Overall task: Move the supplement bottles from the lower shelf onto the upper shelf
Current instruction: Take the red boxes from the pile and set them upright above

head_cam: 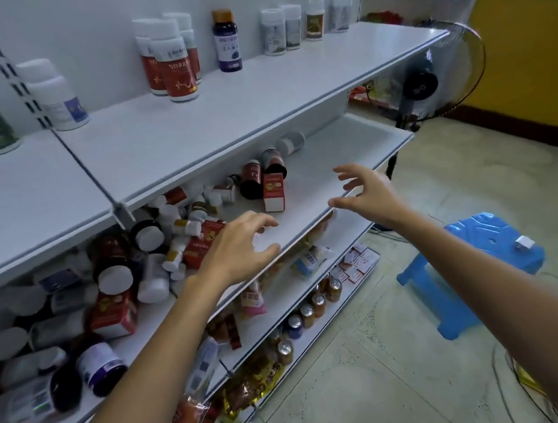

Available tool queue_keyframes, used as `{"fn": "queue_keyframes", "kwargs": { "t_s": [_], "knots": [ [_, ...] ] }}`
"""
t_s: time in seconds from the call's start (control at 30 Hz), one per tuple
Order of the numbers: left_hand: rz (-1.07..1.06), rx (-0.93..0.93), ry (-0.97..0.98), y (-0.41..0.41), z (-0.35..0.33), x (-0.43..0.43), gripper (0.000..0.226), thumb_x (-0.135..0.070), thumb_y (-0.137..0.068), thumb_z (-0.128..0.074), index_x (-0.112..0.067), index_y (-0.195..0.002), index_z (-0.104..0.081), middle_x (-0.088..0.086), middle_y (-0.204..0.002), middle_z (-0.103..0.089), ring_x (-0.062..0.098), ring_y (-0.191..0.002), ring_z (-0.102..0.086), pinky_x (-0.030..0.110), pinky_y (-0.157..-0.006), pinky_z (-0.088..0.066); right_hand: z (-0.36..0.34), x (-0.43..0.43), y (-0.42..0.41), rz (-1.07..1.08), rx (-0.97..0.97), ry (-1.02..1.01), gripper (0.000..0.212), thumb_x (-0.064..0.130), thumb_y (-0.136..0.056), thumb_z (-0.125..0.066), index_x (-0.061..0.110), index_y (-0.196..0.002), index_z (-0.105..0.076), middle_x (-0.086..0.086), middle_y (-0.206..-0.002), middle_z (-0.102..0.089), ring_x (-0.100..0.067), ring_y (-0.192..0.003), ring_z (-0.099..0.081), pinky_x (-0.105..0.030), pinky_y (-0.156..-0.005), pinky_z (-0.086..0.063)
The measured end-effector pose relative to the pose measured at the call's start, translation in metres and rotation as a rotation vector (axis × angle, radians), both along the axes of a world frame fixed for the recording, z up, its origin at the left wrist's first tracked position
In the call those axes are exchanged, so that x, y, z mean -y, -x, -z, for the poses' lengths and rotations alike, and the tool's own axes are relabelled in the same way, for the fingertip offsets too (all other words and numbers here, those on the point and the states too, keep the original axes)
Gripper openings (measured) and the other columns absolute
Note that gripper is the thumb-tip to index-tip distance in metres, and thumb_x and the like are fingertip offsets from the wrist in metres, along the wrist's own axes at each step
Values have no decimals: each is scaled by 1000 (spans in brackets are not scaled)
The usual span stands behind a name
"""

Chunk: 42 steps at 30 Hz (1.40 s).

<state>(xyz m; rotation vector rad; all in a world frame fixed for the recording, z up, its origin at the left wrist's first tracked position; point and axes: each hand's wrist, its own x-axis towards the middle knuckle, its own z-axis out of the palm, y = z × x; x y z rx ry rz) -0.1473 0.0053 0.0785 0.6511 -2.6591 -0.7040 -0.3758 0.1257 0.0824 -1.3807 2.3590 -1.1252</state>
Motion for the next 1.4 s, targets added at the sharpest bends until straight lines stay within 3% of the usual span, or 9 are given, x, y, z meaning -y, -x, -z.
{"fn": "queue_keyframes", "kwargs": {
  "t_s": [0.23, 0.37, 0.43, 0.63, 0.77, 0.83, 1.0, 1.27, 1.4],
  "knots": [
    [-166, 33, 14, 23, 30, 35, 29, -22, -81, -68, -15, -109, -63, -2, -107, -58, 12, -95, -55, 18, -75, -34, 17, 84, 43, -147, -23, -66, 59, 30, -80, -73, 17, -132, -49, -7, -125, -57, -15, -102, -55, -25, -87, -42],
    [-335, 100, -26, 32, 46, 46, 35, -29, -82, -66, -14, -113, -62, 3, -118, -59, 22, -111, -54, 21, -78, -34, 38, 127, 57, -276, -24, -125, 55, 27, -80, -72, 14, -129, -53, -7, -122, -59, -19, -102, -58, -23, -83, -43],
    [-454, 127, -35, 32, 56, 51, 44, -38, -79, -59, -15, -116, -62, 5, -123, -59, 24, -114, -53, 24, -82, -37, 54, 153, 69, -308, 8, -138, 52, 29, -79, -73, 13, -125, -57, -11, -119, -62, -26, -104, -60, -32, -89, -48],
    [-769, 201, -3, 19, 95, 63, 35, -21, -82, -66, -11, -115, -61, 12, -121, -56, 31, -112, -51, 37, -94, -41, 98, 208, 84, -310, 6, -170, 49, 33, -87, -65, 10, -128, -53, -14, -123, -58, -29, -107, -57, -22, -77, -36],
    [-832, 243, 27, 16, 113, 60, 38, -21, -83, -64, -12, -120, -58, 9, -127, -51, 30, -116, -48, 40, -97, -40, 120, 209, 79, -330, -6, -138, 54, 31, -81, -72, 11, -128, -56, -19, -139, -39, -37, -123, -41, -35, -102, -35],
    [-861, 250, 57, 19, 114, 59, 43, -23, -86, -61, -12, -126, -53, 11, -131, -49, 31, -118, -47, 40, -98, -41, 124, 206, 79, -335, 32, -127, 52, 29, -77, -76, 11, -123, -60, -19, -138, -36, -38, -122, -40, -40, -105, -36],
    [-939, 378, 74, 27, 114, 60, 64, -34, -86, -60, -12, -140, -33, 17, -135, -40, 33, -121, -42, 42, -93, -42, 119, 200, 80, -389, 16, -122, 29, 26, -82, -70, 6, -104, -68, -17, -125, -50, -34, -101, -57, -39, -84, -50],
    [-935, 485, 16, 23, 110, 52, 78, -52, -75, -67, -16, -137, -34, 16, -135, -44, 34, -122, -43, 41, -100, -35, 122, 195, 71, -325, 213, -350, 73, 42, -83, -67, 20, -140, -27, -8, -109, -53, -27, -95, -56, -39, -82, -50],
    [-923, 334, -66, 19, 106, 45, 73, -50, -69, -72, -14, -127, -44, 12, -121, -58, 32, -109, -55, 42, -93, -45, 120, 190, 61, -296, 292, -412, 62, 42, -83, -66, 15, -134, -42, -10, -114, -61, -23, -90, -59, -33, -78, -50]
  ]
}}
